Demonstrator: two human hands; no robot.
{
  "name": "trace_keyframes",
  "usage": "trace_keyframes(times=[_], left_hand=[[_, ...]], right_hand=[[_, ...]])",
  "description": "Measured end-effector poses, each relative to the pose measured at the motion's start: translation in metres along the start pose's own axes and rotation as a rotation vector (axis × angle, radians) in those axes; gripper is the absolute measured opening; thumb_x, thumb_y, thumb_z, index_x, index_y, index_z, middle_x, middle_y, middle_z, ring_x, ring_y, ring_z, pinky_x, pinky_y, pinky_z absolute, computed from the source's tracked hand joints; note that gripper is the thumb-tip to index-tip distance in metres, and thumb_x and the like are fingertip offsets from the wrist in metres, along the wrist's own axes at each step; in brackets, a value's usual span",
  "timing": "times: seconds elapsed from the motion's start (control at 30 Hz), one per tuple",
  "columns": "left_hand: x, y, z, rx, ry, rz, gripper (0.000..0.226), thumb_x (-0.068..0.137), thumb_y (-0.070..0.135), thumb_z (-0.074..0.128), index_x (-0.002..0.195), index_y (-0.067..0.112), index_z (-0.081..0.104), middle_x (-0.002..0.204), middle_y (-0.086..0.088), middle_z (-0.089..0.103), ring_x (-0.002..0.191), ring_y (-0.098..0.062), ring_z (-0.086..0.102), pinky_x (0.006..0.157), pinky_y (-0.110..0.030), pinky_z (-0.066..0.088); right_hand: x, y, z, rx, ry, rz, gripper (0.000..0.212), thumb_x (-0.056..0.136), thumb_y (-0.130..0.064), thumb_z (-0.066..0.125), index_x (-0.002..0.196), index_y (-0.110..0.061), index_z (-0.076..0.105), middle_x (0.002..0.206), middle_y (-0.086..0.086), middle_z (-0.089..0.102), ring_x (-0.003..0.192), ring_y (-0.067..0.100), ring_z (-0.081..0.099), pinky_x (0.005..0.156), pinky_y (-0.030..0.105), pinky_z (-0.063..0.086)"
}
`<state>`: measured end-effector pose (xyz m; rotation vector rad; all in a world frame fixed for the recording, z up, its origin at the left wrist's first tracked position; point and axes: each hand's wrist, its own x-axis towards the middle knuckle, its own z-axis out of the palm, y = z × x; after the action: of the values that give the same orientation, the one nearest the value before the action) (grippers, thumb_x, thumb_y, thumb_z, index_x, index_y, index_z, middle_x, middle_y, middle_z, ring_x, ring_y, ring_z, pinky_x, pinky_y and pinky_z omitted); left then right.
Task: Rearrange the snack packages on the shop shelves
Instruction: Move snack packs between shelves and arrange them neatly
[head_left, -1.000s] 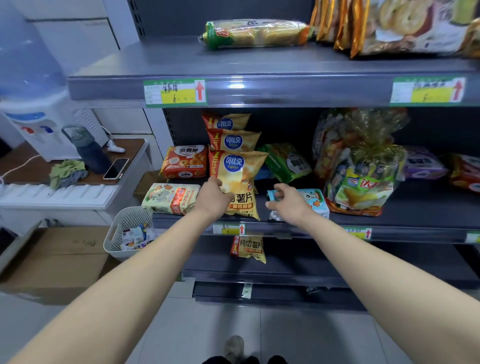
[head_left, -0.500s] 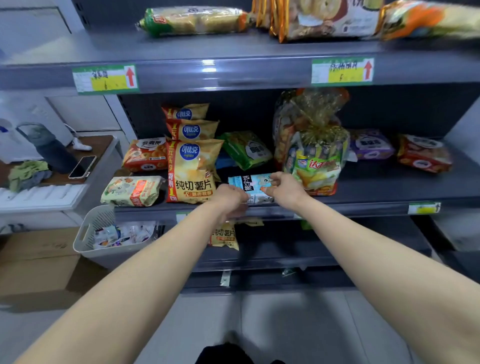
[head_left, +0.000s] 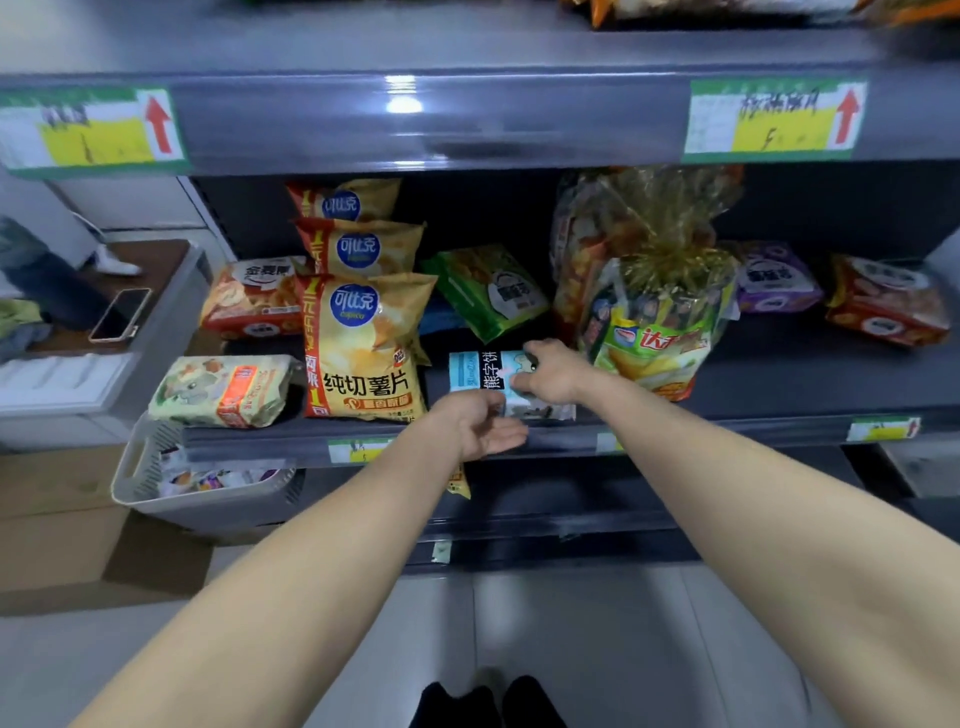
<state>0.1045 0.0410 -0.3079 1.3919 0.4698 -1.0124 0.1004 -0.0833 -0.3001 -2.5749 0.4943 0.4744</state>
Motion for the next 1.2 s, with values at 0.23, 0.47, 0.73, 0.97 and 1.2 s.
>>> trace_keyframes(times=[0.23, 0.47, 0.73, 0.97, 1.2], left_hand=[[0.016, 0.01, -0.005, -0.073, 0.032, 0.006, 0.032, 0.101, 0.01, 0.038, 0.13, 0.0, 0.044, 0.126, -0.031, 0.054, 0.115, -0.037, 0.057, 0.096, -0.043, 0.047], [0.012, 0.011, -0.007, -0.062, 0.105, 0.075, 0.03, 0.097, 0.002, 0.044, 0.125, -0.006, 0.045, 0.119, -0.029, 0.06, 0.109, -0.037, 0.061, 0.083, -0.044, 0.051], [-0.028, -0.003, 0.004, -0.02, 0.183, 0.174, 0.013, 0.094, -0.003, 0.042, 0.105, 0.001, 0.049, 0.087, -0.018, 0.064, 0.062, -0.024, 0.06, 0.068, -0.036, 0.053], [-0.087, -0.033, 0.036, -0.09, 0.329, 0.39, 0.011, 0.089, 0.002, 0.053, 0.099, 0.0, 0.057, 0.077, -0.019, 0.066, 0.049, -0.022, 0.065, 0.042, -0.032, 0.055], [-0.135, -0.061, 0.104, -0.085, 0.399, 0.657, 0.014, 0.086, 0.011, 0.064, 0.075, 0.005, 0.058, 0.092, -0.021, 0.07, 0.079, -0.033, 0.069, 0.07, -0.048, 0.058]], right_hand=[[0.022, -0.005, 0.002, -0.126, -0.024, 0.076, 0.073, 0.091, -0.05, 0.05, 0.148, -0.012, 0.024, 0.15, 0.02, 0.025, 0.135, 0.036, 0.027, 0.109, 0.038, 0.023], [0.013, -0.01, -0.002, -0.066, 0.009, 0.036, 0.045, 0.084, -0.035, 0.059, 0.123, -0.014, 0.052, 0.126, 0.014, 0.048, 0.118, 0.036, 0.041, 0.095, 0.034, 0.037], [-0.045, -0.01, -0.016, 0.013, 0.053, -0.073, 0.009, 0.084, -0.015, 0.054, 0.09, -0.012, 0.049, 0.112, 0.013, 0.063, 0.102, 0.03, 0.06, 0.088, 0.037, 0.047], [-0.121, 0.013, -0.041, 0.149, 0.082, -0.171, 0.013, 0.088, -0.016, 0.056, 0.094, -0.004, 0.056, 0.102, 0.015, 0.066, 0.082, 0.024, 0.061, 0.062, 0.033, 0.047], [-0.19, 0.071, -0.078, 0.273, 0.217, -0.194, 0.02, 0.088, -0.014, 0.053, 0.101, 0.0, 0.06, 0.103, 0.014, 0.066, 0.09, 0.027, 0.065, 0.074, 0.04, 0.055]])
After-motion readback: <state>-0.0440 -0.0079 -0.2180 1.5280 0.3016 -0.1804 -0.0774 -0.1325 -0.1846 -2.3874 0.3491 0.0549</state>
